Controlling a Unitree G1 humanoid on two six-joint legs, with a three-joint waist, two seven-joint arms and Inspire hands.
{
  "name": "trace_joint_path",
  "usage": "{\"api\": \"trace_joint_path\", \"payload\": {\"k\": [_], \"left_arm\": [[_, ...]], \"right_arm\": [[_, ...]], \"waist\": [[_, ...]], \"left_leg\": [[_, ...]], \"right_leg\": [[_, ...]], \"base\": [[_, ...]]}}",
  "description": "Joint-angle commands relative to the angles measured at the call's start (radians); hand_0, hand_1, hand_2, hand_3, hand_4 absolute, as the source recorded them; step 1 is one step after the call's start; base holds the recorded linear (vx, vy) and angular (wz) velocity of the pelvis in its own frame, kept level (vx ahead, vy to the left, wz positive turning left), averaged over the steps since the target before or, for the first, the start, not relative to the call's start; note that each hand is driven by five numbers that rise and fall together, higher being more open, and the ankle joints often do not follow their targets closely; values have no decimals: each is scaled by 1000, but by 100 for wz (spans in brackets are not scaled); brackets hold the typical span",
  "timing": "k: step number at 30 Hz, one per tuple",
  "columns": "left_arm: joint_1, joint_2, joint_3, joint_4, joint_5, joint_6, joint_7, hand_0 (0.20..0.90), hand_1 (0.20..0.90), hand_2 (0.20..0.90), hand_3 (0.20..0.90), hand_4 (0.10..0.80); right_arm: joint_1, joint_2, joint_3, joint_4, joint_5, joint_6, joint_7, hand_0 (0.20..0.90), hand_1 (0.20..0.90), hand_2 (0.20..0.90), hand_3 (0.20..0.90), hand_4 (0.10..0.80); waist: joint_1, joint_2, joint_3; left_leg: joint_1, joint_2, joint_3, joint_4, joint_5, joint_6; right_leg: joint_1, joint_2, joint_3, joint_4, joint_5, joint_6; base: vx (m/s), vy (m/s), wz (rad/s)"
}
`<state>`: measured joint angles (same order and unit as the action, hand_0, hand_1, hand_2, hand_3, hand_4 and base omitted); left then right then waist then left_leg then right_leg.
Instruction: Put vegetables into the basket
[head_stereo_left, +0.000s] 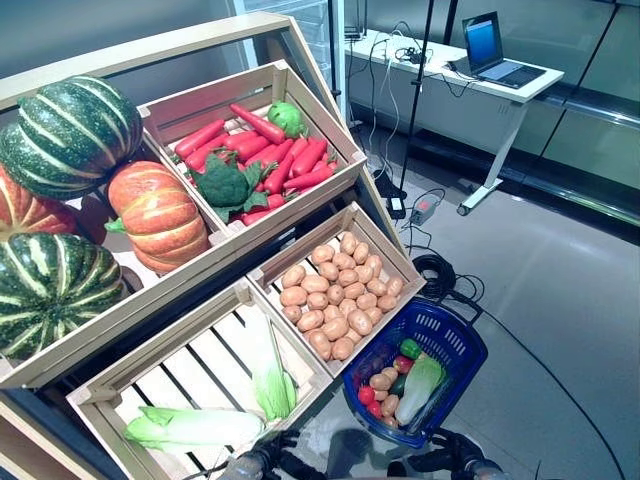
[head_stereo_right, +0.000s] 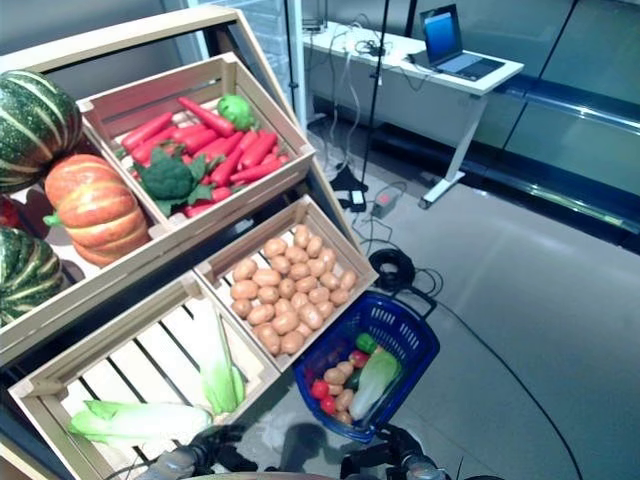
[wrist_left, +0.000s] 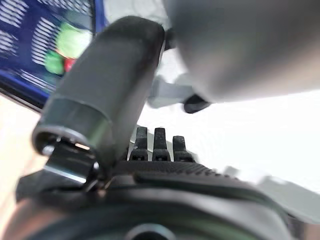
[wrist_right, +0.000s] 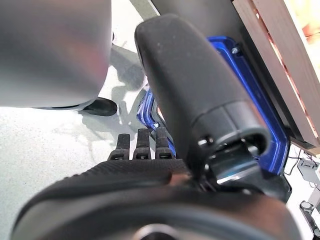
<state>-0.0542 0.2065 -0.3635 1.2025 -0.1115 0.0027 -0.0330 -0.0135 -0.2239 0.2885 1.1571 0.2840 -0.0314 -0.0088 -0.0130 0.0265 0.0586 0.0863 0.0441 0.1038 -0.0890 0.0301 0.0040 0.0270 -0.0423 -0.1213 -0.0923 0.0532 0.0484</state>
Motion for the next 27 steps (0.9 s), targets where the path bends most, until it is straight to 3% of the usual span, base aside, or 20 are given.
{"api": "trace_joint_path", "payload": {"k": [1,11,13,16,22,24,27], "left_arm": [[-55,0,-1,50,30,-56,28,900,900,900,900,800],[-63,1,-29,43,74,-61,37,900,900,900,900,800],[-63,6,-35,40,95,-101,51,900,900,900,900,800],[-68,9,-17,-19,-22,-136,-20,900,900,900,900,800],[-64,76,-34,-387,-128,-118,-142,900,900,900,900,800],[-60,151,-35,-602,-201,-104,-204,900,900,900,900,800],[-56,201,12,-779,-244,-83,-233,900,900,900,900,800]], "right_arm": [[-43,21,22,41,14,-69,0,900,900,900,900,800],[-45,27,35,42,15,-71,-2,900,900,900,900,800],[-46,27,39,39,15,-67,-1,900,900,900,900,800],[-44,22,44,25,14,-50,0,900,900,900,900,800],[-22,-5,53,-59,27,-2,-18,900,900,900,900,800],[-4,-22,52,-77,7,4,-16,900,900,900,900,800],[18,-33,39,-83,-13,0,-4,900,900,900,900,800]], "waist": [[-3,-36,-15],[-1,-35,-19],[-4,-35,-18],[-6,-36,-15],[-3,-24,9],[2,-14,15],[8,-8,15]], "left_leg": [[-24,64,-39,2,-3,-60],[-29,60,-44,2,-5,-62],[-28,60,-42,2,-4,-61],[-24,59,-40,2,-5,-61],[-40,57,-36,2,-1,-59],[-51,56,-36,2,3,-58],[-58,55,-36,2,5,-57]], "right_leg": [[49,-117,-13,5,8,73],[45,-118,-21,5,10,77],[45,-116,-17,5,10,76],[46,-113,-11,5,11,75],[27,-109,-6,5,20,72],[15,-108,-10,5,24,72],[11,-107,-15,5,21,70]], "base": [[0,0,0],[0,0,0],[0,0,0],[11,-4,0],[-6,-2,0],[0,0,0],[44,-2,-1]]}}
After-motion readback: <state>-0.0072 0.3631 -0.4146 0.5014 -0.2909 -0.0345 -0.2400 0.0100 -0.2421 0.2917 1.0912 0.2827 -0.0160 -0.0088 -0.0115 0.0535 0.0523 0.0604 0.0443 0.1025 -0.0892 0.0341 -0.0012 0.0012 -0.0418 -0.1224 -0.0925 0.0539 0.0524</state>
